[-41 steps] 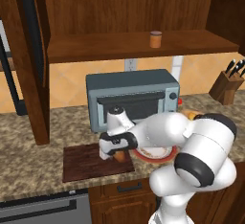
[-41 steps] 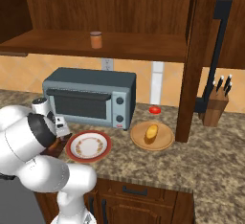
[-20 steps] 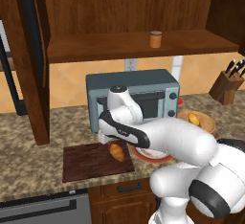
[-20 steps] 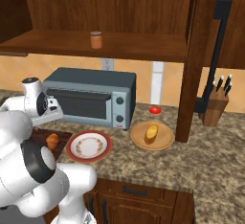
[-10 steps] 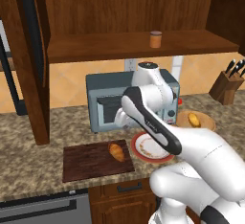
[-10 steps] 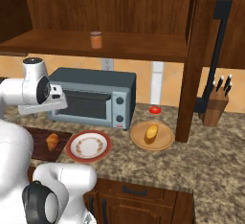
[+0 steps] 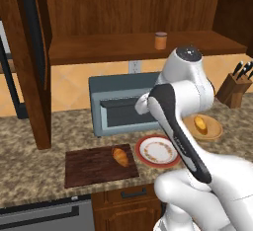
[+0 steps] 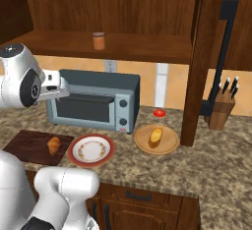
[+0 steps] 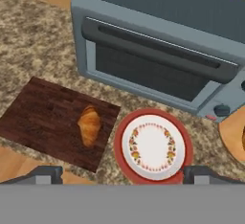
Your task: From the different types of pastries on the counter, select a croissant and place it on the cutting board. Then retrieve a jar of jam from the cabinet and place it alongside the croissant on the cutting board.
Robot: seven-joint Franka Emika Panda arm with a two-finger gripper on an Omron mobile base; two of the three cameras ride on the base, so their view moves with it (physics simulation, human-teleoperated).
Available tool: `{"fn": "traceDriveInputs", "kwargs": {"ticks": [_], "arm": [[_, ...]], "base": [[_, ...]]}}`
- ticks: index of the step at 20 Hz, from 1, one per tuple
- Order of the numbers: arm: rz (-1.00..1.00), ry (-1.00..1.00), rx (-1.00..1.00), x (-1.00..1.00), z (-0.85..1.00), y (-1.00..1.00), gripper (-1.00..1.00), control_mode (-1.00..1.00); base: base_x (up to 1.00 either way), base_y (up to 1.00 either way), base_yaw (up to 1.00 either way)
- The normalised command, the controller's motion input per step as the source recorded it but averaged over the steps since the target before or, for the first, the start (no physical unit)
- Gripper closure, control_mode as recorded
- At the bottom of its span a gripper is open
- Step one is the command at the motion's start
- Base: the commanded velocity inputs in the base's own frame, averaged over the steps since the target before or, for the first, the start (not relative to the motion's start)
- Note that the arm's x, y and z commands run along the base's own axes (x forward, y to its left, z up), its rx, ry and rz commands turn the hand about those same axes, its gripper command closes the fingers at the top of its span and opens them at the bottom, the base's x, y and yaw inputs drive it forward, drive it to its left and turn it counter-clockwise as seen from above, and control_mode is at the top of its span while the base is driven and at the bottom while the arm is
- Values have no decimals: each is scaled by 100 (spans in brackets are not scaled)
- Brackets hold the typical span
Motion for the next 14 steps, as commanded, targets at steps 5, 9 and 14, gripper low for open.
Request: {"fn": "traceDriveInputs", "kwargs": {"ticks": [5, 9, 14], "arm": [[-10, -28, 0, -4, 100, -37, -100, -100], [-8, -11, 0, 0, 100, -35, -100, -100], [-8, -2, 0, 1, 92, -25, -100, -100]], "base": [[0, 0, 0], [0, 0, 0], [0, 0, 0]]}}
